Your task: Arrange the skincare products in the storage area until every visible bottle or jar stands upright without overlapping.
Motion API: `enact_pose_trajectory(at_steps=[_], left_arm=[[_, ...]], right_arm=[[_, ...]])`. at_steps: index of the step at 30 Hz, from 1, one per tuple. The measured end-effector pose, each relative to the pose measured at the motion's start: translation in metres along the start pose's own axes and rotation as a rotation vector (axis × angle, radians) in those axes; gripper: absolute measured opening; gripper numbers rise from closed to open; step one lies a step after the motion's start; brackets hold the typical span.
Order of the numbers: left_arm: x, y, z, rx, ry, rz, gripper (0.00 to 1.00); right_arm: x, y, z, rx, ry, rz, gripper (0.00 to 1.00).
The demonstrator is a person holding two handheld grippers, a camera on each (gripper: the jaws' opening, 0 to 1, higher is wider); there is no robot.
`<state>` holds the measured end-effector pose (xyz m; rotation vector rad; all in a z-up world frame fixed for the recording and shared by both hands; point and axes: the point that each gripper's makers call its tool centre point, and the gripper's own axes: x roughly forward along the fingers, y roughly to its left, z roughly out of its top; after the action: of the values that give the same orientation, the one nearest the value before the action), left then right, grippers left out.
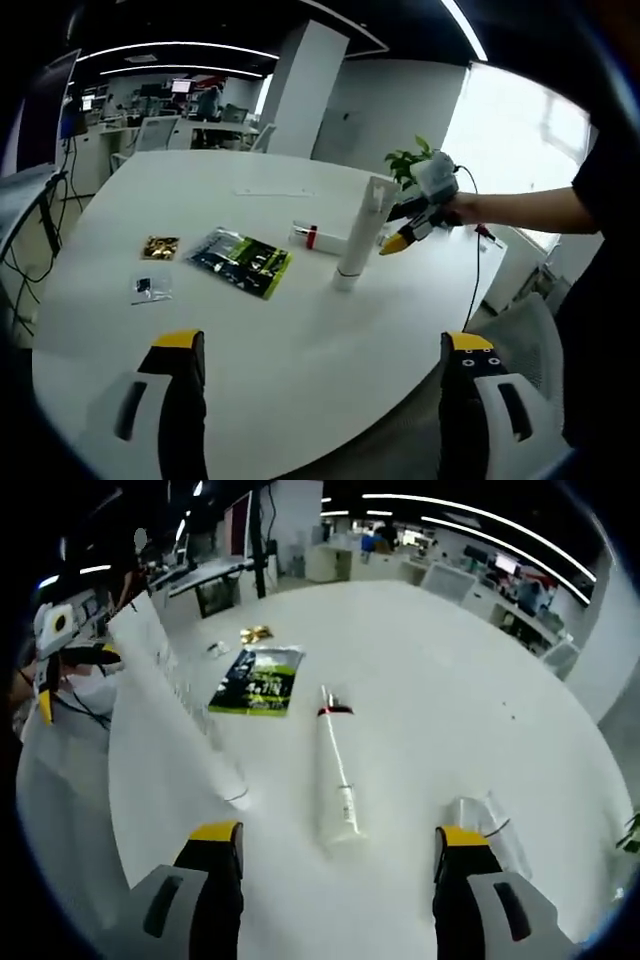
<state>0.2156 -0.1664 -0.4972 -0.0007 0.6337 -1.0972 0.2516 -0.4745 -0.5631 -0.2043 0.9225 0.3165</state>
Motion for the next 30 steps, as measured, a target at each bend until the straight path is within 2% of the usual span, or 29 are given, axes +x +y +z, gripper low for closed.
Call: enact_pose_trajectory(at_steps=[17,19,22,26,30], left_arm=[[0.004,0.005,-0.007,-0.029,0.042,0.01,0.89],[0.004,0.005,-0.008,-0.033,0.046,0.011,0.89],[0.003,0.007,-0.011,-0.036,0.052,0.014,0.88],[0.005,0.004,-0.012,-0.013,0.066,0.016,0.88],[0.007,0.005,-0.015,-0.002,0.083,0.016,0.87]], right_arm=[[0.045,-0.006,0.013,0.002,0.037,0.075,0.72],[0.044,-0.003,0.017,0.003,0.045,0.087,0.71],[0.051,-0.005,0.013,0.009,0.053,0.103,0.7],[0.057,0.002,0.016,0.022,0.029,0.143,0.69],[0.061,0.005,0.017,0.011,0.021,0.152,0.66]])
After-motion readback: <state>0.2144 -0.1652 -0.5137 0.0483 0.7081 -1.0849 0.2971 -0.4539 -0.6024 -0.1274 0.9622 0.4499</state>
